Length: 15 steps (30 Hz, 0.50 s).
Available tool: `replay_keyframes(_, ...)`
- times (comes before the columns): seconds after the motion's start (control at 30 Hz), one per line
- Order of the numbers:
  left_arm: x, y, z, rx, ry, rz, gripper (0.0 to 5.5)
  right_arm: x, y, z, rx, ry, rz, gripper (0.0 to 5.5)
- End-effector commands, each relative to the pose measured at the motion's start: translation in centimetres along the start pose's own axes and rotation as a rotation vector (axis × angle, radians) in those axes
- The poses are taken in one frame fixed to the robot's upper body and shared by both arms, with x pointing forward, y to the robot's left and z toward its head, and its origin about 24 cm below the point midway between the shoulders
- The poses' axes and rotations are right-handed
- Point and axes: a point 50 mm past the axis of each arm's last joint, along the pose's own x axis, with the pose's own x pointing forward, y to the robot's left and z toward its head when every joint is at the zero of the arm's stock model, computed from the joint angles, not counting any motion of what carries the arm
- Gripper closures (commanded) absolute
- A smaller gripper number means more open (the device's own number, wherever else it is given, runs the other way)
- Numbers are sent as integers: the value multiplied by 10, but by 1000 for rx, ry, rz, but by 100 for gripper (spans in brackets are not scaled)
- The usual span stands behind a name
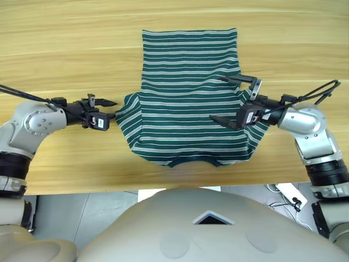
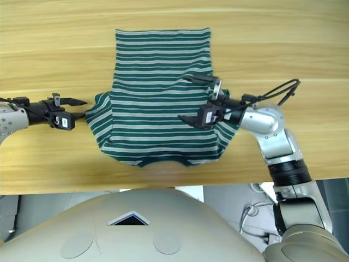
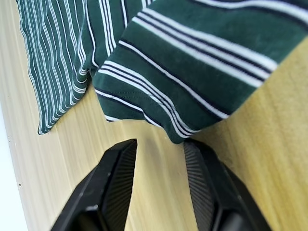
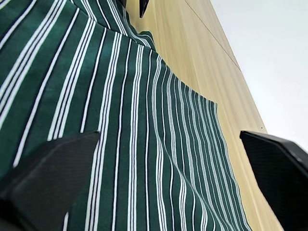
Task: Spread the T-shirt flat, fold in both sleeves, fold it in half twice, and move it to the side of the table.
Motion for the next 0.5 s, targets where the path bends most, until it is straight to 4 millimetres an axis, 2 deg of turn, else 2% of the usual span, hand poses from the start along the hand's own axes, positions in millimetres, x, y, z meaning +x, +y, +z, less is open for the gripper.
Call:
replay_keyframes(0.03,5,-6,4,-7,-28,-28,369,0,1,1,-4,-2,9,10)
replay_keyframes(0.23,6,-8,17,-15,-116,-44,369,-1,2,1,-3,-2,6,10)
replay_keyframes(0.37,6,-5,16,-13,-106,-39,435,-1,1,1,-2,-1,5,10)
replay_keyframes(0.5,0,-1,4,-13,-39,-27,499,0,3,3,-10,-4,13,10)
